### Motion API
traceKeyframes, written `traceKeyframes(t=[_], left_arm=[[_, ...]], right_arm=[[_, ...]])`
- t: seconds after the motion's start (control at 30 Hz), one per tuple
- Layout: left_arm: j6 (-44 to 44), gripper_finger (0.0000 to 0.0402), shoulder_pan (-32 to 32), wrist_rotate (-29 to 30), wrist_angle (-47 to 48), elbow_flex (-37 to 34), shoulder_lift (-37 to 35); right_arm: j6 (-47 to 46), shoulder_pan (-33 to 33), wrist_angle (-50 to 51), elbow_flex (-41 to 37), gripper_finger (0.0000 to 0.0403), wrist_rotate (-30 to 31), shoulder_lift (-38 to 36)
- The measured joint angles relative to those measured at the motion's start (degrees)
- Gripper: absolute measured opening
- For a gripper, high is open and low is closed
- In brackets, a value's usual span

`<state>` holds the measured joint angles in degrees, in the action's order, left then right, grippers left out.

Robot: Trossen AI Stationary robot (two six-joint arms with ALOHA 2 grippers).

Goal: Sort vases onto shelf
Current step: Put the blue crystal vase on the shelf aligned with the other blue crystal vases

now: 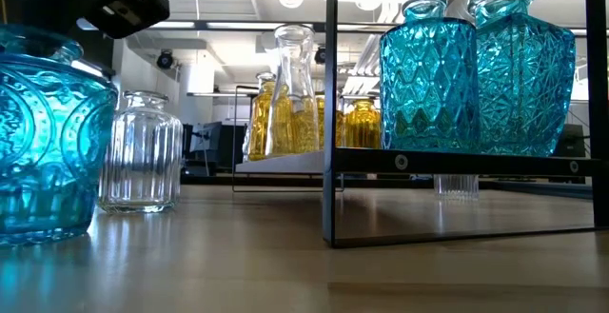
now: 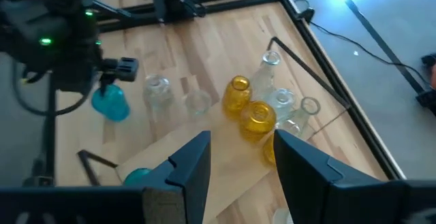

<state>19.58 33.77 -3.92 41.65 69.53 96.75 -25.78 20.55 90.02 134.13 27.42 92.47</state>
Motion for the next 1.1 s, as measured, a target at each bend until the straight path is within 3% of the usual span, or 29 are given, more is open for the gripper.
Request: traceKeyframes(t=[0.23, 0.67, 1.1], left_arm=[[3.77, 0.0148, 0.44, 1.63, -1.03, -0.03, 0.04], [3.1, 0.0018, 0.53, 2.99, -1.19, -0.08, 0.09], [2.78, 0.0016, 0.38, 4.61, -0.94, 1.78, 0.49]], right_arm=[[-2.5, 4.43, 0.0, 0.04, 0.0145, 4.94, -2.31], [-10.06, 7.0, 0.0, 0.04, 0.0145, 9.61, -2.89], [-8.46, 6.79, 0.0, 0.04, 0.0145, 12.13, -2.89]])
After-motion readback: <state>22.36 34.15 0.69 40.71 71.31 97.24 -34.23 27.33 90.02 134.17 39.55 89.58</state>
